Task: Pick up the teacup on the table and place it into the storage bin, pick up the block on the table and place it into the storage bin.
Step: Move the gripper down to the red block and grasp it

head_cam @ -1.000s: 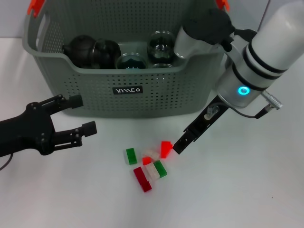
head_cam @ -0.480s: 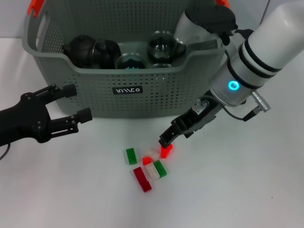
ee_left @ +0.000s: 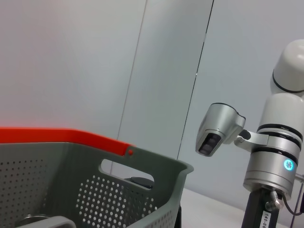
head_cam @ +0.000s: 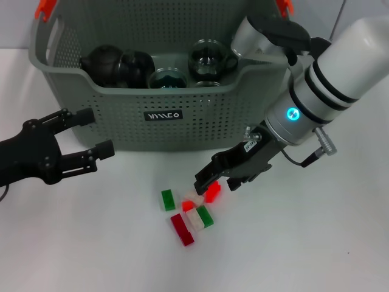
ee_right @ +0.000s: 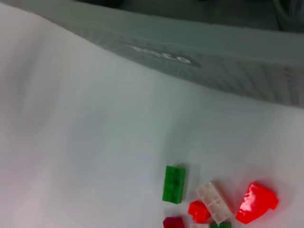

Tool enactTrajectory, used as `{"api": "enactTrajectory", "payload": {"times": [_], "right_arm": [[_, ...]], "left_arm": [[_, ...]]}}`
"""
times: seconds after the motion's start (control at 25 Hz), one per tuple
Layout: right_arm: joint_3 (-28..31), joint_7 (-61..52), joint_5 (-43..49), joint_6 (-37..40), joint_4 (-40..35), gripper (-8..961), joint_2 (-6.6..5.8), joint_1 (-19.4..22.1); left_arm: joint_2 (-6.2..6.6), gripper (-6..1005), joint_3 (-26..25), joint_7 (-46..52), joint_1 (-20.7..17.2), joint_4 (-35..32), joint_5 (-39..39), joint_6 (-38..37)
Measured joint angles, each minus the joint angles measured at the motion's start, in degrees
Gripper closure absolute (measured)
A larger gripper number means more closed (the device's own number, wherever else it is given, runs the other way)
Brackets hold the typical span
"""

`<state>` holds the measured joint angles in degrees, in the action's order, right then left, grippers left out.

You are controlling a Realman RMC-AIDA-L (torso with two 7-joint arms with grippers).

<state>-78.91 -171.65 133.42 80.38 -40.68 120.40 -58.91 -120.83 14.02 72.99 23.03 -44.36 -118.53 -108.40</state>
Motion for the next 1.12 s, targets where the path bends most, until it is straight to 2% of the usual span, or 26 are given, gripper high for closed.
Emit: {"api": "enactTrajectory", "payload": {"times": [0.72,1.12], "right_arm": [[0.55,1.51,3.41,-2.53,1.58,148,-0.25,0.30],[0.06,7.24,3.64,-1.77,-1.04,147,0.10,-0.32]], "left_arm": [[0.11,121,0.17,-0.71,0.11,0.10,0.07,-0.06],[0.10,121,0.13,-1.10,0.44,0.77,0.28,0.26]]}}
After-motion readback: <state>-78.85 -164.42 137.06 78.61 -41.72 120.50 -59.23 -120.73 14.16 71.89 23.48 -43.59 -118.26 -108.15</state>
